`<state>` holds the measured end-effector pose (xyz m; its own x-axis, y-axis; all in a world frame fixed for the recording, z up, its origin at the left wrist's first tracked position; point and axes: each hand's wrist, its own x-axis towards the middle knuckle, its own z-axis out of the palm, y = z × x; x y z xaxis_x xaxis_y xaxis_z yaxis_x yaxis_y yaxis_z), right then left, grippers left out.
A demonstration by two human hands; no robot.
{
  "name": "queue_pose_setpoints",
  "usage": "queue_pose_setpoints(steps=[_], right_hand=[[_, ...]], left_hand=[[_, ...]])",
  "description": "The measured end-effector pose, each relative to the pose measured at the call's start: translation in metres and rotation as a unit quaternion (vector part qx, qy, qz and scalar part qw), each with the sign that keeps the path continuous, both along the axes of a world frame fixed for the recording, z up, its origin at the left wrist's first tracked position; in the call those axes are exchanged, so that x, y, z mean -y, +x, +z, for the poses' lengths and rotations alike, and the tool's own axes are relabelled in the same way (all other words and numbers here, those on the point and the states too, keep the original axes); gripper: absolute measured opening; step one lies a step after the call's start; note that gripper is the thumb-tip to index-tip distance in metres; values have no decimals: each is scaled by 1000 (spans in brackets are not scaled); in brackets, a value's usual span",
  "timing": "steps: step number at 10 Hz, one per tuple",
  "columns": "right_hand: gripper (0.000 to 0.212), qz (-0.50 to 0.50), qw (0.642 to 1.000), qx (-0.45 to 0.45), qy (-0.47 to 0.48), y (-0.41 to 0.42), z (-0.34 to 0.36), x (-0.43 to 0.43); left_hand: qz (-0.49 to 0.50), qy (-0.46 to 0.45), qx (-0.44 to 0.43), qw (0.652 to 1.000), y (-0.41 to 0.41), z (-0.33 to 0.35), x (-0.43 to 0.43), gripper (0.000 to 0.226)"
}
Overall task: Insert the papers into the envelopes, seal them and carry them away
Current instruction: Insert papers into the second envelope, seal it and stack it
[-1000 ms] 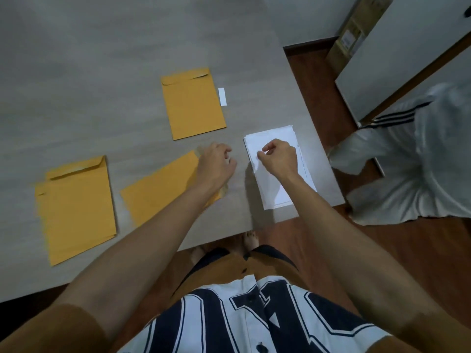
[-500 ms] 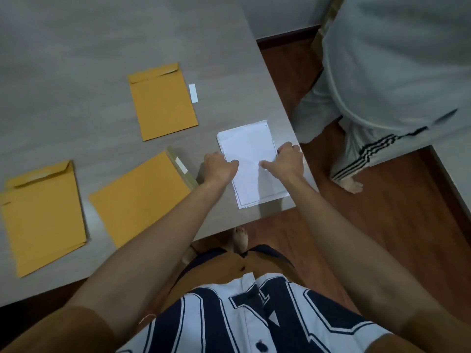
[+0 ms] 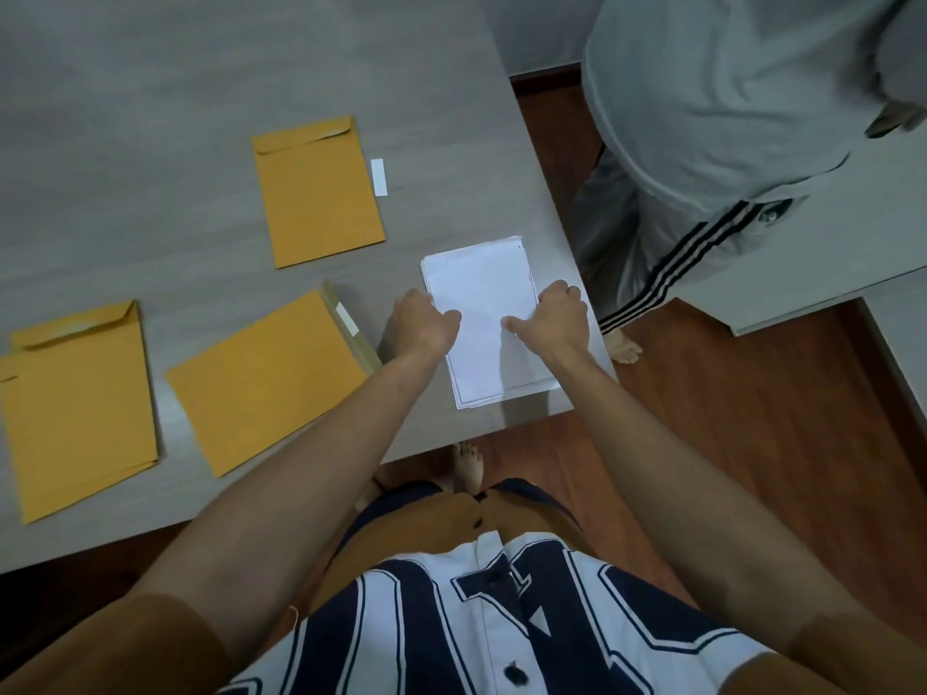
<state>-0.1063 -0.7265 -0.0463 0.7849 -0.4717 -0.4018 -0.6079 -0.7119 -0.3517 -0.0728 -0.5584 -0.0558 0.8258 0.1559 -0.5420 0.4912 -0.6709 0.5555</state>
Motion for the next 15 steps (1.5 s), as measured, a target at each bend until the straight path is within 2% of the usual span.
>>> queue_pose_setpoints(steps=[1, 3, 5, 7, 8, 10, 14, 15], right_hand=[[75, 0, 1000, 3, 4, 0, -1, 0], [77, 4, 1000, 4, 10, 0, -2, 2], [78, 8, 1000, 4, 12, 0, -2, 3], [78, 14, 1000, 2, 10, 0, -1, 3], [78, 12, 1000, 4, 10, 0, -1, 3], [76, 11, 1000, 7, 14, 0, -1, 3], [66, 13, 999, 26, 13, -7, -2, 3], [64, 14, 999, 32, 9, -9, -2, 3]], left_hand=[[2, -2, 3, 1000, 0, -2, 1, 52], [35, -13, 5, 999, 5, 2, 2, 31], [75, -45, -23, 996, 9, -12, 1, 51], [77, -52, -31, 995, 11, -6, 1, 33], [65, -57, -24, 996, 8, 5, 6, 14], [28, -94, 14, 995, 4, 6, 11, 4], [-7, -132, 82, 988, -2, 8, 15, 40], [-19, -104, 113, 988, -3, 6, 12, 72]])
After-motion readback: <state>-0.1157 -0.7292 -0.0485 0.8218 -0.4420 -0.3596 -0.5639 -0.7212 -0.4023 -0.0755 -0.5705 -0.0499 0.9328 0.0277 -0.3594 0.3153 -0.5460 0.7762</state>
